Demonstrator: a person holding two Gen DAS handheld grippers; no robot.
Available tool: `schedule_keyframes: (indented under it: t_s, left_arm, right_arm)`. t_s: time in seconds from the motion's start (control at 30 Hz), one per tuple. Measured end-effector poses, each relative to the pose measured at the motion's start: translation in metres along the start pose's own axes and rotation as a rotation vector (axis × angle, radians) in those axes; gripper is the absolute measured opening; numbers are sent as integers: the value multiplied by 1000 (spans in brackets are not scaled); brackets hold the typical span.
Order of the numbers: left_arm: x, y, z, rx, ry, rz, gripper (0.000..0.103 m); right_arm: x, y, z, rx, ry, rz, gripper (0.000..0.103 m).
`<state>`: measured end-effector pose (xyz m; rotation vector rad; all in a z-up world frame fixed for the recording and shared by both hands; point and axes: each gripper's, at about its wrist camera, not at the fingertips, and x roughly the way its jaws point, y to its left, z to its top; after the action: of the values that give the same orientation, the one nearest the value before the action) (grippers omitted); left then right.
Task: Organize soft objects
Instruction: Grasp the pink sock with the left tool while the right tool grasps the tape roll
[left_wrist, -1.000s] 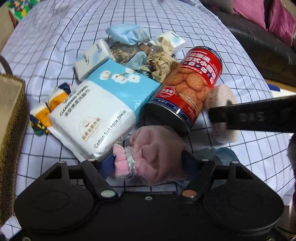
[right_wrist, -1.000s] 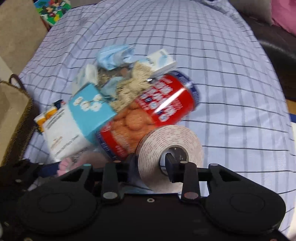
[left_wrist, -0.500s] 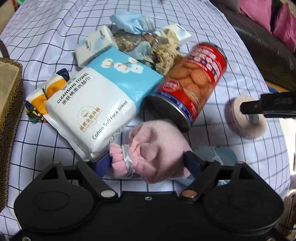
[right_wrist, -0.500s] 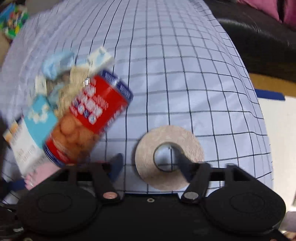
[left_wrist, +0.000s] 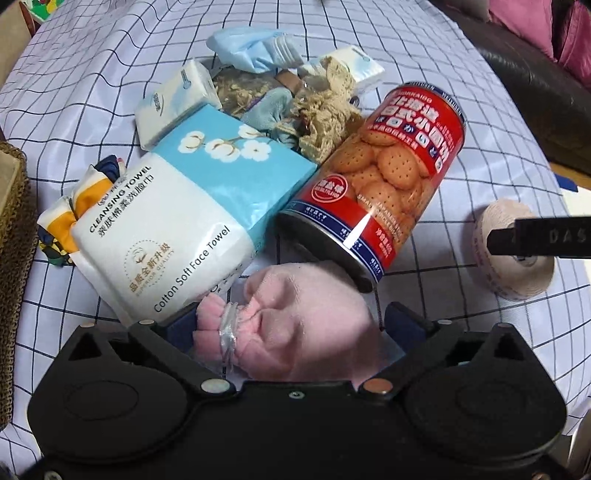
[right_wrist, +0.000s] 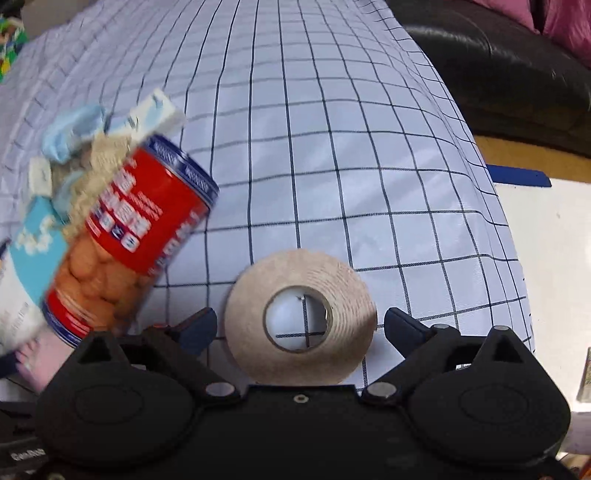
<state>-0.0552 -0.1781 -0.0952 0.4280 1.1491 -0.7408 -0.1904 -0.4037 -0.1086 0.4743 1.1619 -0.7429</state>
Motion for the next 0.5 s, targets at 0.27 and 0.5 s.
schedule_keyframes:
  t_s: [0.27, 0.5]
  left_arm:
    - [11, 7, 2, -45, 38, -15, 86]
    - [-4, 17, 1, -66, 17, -36, 79]
  right_arm:
    - [3, 18, -11, -96, -15, -63, 94]
    - [-13, 19, -7, -114, -43, -27, 92]
